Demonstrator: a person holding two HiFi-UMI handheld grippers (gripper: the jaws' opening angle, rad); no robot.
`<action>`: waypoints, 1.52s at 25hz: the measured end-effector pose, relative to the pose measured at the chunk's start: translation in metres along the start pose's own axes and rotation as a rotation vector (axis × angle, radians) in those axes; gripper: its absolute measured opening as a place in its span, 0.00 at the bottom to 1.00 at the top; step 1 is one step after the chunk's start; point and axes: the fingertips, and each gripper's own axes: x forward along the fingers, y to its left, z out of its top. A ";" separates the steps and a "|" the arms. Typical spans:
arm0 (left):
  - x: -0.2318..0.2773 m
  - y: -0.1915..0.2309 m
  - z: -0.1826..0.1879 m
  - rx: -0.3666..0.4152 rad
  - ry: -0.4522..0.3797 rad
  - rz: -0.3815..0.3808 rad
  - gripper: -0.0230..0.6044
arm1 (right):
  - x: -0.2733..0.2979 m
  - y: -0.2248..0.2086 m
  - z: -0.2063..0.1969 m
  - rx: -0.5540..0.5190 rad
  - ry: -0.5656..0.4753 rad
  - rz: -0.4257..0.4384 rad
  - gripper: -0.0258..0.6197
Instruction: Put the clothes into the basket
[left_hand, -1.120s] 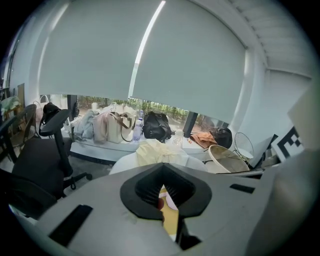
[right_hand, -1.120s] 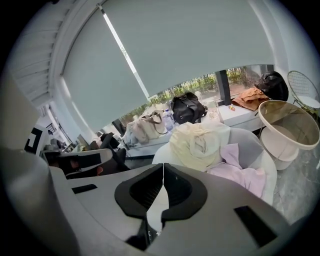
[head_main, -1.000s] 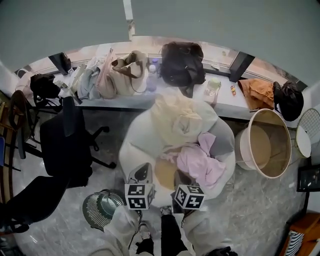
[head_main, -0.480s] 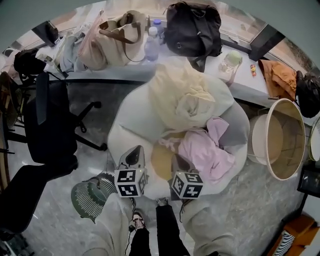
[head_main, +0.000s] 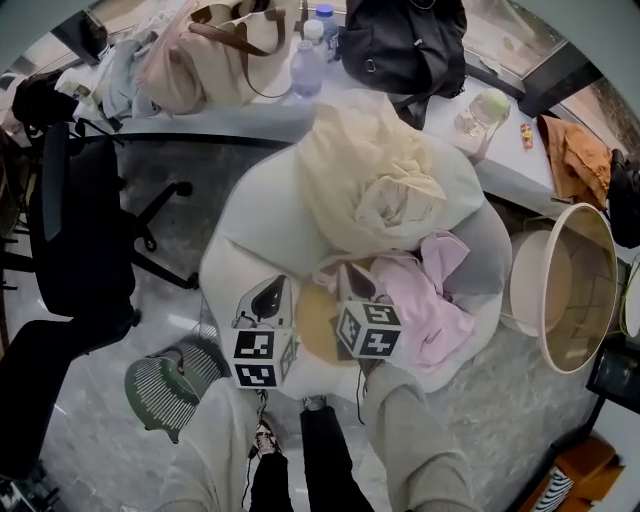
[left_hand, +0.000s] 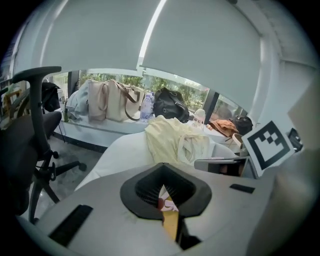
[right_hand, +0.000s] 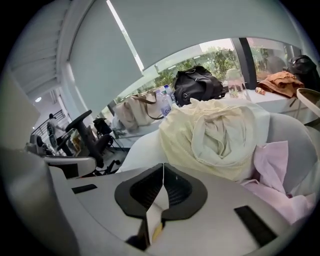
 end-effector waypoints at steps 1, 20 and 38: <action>0.007 0.000 -0.001 0.022 0.001 0.001 0.04 | 0.008 -0.003 0.001 -0.005 -0.003 -0.002 0.08; 0.063 0.026 -0.017 0.036 0.006 0.022 0.04 | 0.117 -0.021 0.001 -0.084 0.021 0.011 0.25; 0.052 0.072 -0.049 -0.037 0.007 0.093 0.04 | 0.184 -0.043 -0.024 -0.232 0.108 -0.099 0.30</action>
